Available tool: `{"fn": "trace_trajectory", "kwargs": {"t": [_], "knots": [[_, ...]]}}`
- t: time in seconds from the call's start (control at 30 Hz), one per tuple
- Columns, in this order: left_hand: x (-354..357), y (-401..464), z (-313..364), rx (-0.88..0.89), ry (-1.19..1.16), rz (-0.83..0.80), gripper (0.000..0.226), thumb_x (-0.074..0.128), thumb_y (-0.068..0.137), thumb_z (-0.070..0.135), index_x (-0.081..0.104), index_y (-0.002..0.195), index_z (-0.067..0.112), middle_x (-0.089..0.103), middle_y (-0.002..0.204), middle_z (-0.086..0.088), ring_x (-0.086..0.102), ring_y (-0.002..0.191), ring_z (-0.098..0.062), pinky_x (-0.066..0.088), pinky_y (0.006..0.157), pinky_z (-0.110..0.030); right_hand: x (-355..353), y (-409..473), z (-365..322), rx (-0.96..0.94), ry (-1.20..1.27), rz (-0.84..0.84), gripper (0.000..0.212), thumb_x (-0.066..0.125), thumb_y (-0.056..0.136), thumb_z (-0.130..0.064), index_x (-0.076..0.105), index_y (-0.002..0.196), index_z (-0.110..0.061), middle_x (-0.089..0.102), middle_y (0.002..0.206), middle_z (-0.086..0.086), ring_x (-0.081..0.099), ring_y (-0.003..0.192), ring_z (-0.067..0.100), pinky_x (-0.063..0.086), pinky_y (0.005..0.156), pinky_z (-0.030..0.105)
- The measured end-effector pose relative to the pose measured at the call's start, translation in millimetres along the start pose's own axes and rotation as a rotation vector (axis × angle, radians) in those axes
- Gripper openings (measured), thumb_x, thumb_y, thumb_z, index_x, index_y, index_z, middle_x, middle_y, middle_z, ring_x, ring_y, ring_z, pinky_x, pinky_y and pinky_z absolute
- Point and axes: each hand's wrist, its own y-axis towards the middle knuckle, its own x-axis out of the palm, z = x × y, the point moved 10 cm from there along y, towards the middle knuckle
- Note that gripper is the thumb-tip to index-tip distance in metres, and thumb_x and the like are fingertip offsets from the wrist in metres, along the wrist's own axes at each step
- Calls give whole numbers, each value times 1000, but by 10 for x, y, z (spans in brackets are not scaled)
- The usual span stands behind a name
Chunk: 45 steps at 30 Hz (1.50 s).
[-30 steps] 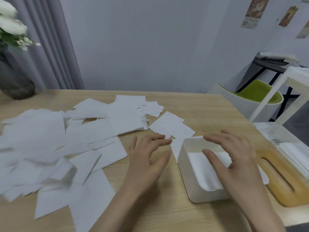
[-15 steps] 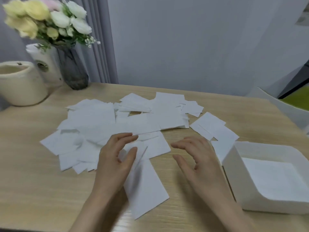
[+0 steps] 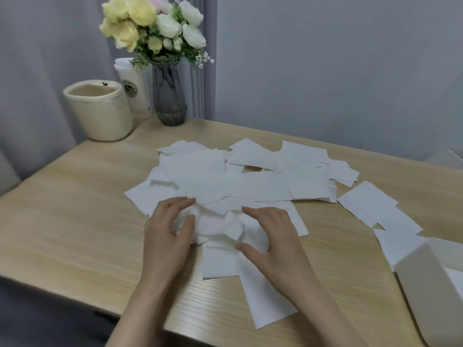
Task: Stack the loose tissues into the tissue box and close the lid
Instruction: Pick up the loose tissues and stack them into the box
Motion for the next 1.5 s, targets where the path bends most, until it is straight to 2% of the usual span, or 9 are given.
{"fn": "trace_trajectory", "kwargs": {"t": [0.17, 0.37, 0.53, 0.7, 0.83, 1.0, 1.17, 1.3, 1.5], "knots": [[63, 21, -137, 49, 37, 15, 34, 52, 80, 37, 62, 113, 38, 59, 120, 14, 52, 122, -11, 40, 104, -56, 232, 118, 36, -17, -70, 22, 57, 71, 80, -33, 53, 133, -37, 49, 128, -9, 35, 122, 5, 32, 98, 29], [168, 0, -267, 3, -5, -35, 38, 49, 76, 35, 60, 112, 43, 60, 123, 15, 47, 128, -9, 35, 108, -55, 263, 211, 95, -20, 6, 110, 32, 76, 76, -9, 74, 93, -36, 56, 115, -14, 42, 117, 3, 33, 94, 27], [202, -18, -283, -6, 45, -73, 55, 44, 68, 17, 58, 115, 40, 58, 126, 13, 42, 132, -8, 24, 114, -55, 83, 101, 137, 17, 108, 193, 23, 66, 84, -10, 73, 92, -30, 60, 105, -21, 49, 111, -1, 40, 91, 18], [254, -38, -228, 39, 29, -99, 52, 37, 69, 31, 58, 116, 40, 54, 128, 20, 33, 132, 10, 10, 120, -40, -127, 15, 361, 236, 351, 224, 20, 66, 89, -11, 72, 89, -31, 69, 90, -20, 61, 89, 5, 45, 73, 22], [315, -51, -99, 43, -39, -119, 33, 40, 90, 45, 57, 118, 42, 55, 130, 24, 36, 136, 5, 6, 120, -37, -247, -32, 461, 321, 466, 274, 20, 63, 91, -10, 73, 84, -27, 68, 77, -18, 58, 70, 3, 40, 64, 15], [318, -31, 67, 43, -99, -81, 50, 30, 91, 73, 56, 120, 42, 51, 130, 35, 39, 131, 9, 12, 120, -41, -332, -128, 619, 447, 620, 315, 14, 62, 92, -12, 69, 81, -17, 54, 57, -7, 46, 53, 12, 38, 51, 29], [428, 14, 80, 15, -86, -87, 35, 51, 83, 59, 57, 114, 44, 60, 119, 31, 46, 122, 9, 28, 112, -54, -184, -242, 760, 623, 817, 330, 4, 66, 89, -12, 69, 85, -12, 61, 63, 12, 52, 52, 23, 41, 54, 31], [534, 31, 77, -9, -67, -129, 42, 54, 81, 60, 51, 121, 47, 57, 120, 27, 48, 121, 5, 36, 110, -48, 20, -286, 678, 693, 921, 329, 5, 66, 88, -7, 63, 87, -3, 60, 59, 5, 47, 39, 17, 42, 43, 24], [460, 86, 31, -99, -43, -98, 72, 54, 78, 63, 48, 140, 27, 51, 133, 17, 44, 124, 4, 40, 107, -35, 121, -294, 553, 756, 1095, 455, 14, 64, 89, -9, 60, 100, -1, 70, 87, 17, 64, 70, 28, 50, 48, 30]]}}
